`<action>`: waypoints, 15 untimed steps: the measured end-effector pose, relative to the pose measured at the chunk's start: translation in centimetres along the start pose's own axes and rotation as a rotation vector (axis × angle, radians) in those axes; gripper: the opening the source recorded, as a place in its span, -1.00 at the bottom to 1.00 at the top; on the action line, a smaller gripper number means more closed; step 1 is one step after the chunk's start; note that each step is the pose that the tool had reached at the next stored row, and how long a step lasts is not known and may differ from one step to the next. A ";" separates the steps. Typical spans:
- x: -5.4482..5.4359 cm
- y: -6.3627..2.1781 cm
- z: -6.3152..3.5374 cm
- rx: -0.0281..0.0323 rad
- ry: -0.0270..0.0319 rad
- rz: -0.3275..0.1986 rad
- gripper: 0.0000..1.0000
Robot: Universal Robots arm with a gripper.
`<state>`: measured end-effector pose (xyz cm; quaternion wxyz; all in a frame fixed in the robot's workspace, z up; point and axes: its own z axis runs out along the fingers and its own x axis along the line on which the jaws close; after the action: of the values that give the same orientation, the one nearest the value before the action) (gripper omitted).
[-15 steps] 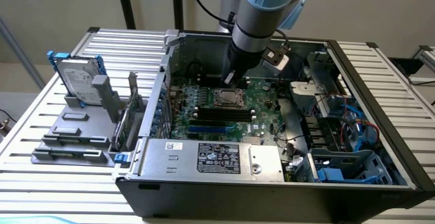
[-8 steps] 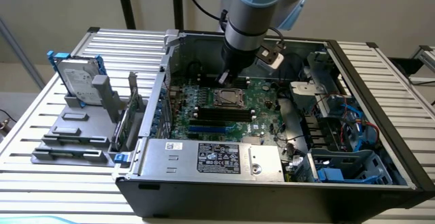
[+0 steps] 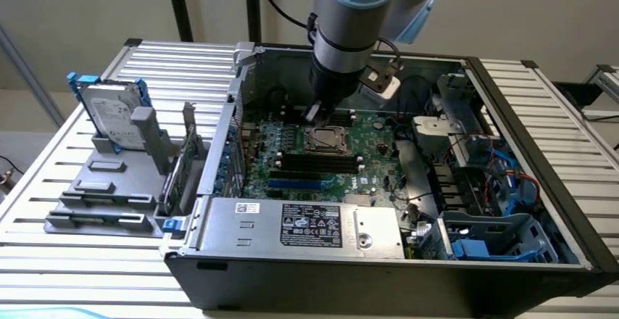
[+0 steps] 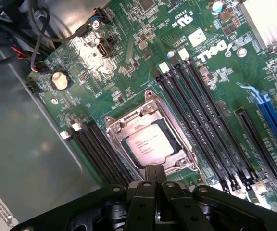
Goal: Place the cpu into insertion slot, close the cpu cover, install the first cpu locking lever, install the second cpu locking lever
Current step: 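Install the second cpu locking lever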
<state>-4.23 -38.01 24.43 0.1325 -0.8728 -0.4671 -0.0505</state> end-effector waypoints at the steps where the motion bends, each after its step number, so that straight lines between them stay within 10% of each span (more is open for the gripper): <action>1: -0.2 -0.02 -0.10 -0.0003 0.0001 0.000 -0.79; 15: -3.8 0.39 -1.61 -0.0005 0.0010 0.000 -0.79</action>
<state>-6.00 -41.75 25.09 0.1325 -0.8727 -0.4672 -0.0511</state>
